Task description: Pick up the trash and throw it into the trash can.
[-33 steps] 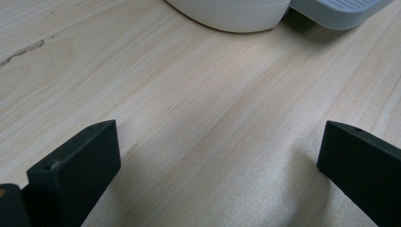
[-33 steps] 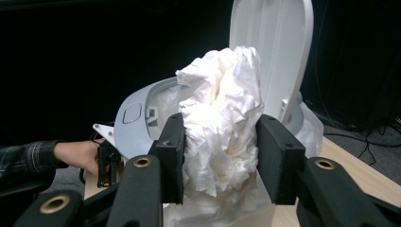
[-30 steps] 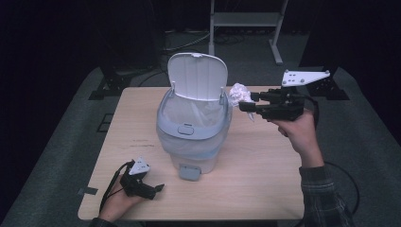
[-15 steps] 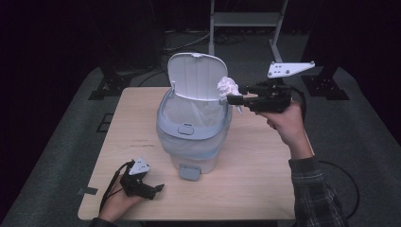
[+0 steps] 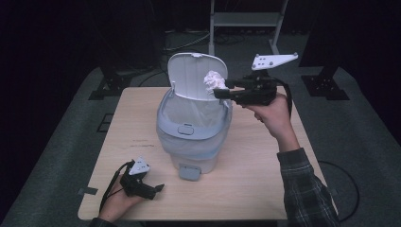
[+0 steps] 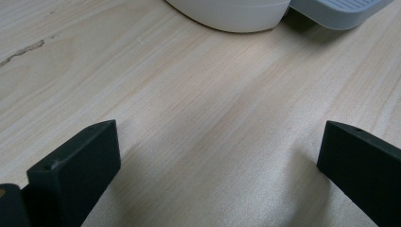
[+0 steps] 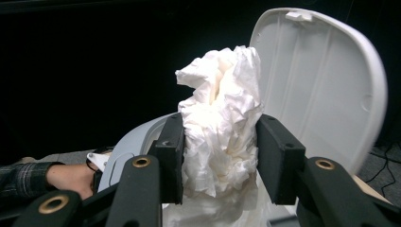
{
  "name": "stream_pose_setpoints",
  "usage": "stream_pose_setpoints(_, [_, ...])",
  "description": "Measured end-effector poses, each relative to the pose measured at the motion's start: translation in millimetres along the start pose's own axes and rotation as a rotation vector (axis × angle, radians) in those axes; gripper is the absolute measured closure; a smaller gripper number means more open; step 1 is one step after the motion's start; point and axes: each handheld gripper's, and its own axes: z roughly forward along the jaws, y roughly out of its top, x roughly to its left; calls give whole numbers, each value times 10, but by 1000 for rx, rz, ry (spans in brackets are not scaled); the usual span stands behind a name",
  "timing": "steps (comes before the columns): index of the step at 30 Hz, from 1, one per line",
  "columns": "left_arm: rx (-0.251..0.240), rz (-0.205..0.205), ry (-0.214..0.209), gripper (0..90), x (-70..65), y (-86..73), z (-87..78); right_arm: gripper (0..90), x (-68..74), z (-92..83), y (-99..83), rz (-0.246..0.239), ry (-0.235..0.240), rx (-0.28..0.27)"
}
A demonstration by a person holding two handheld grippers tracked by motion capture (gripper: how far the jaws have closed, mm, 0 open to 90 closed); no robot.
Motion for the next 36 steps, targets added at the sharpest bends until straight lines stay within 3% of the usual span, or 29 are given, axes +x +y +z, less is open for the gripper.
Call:
stream_pose_setpoints(20, [0, 1, -2, 0, -1, 0, 0, 550, -59, 491, 89, -2, 18, 49])
stream_pose_setpoints(26, [0, 1, -2, 0, -1, 0, 0, 546, -60, 557, 89, -2, 21, 55])
stream_pose_setpoints(30, [0, 1, -2, 0, -1, 0, 0, 519, -52, 581, 85, -2, 24, 58])
stream_pose_setpoints(36, [0, 1, -2, 0, -1, 0, 0, 389, -36, 600, 87, 1, 25, 59])
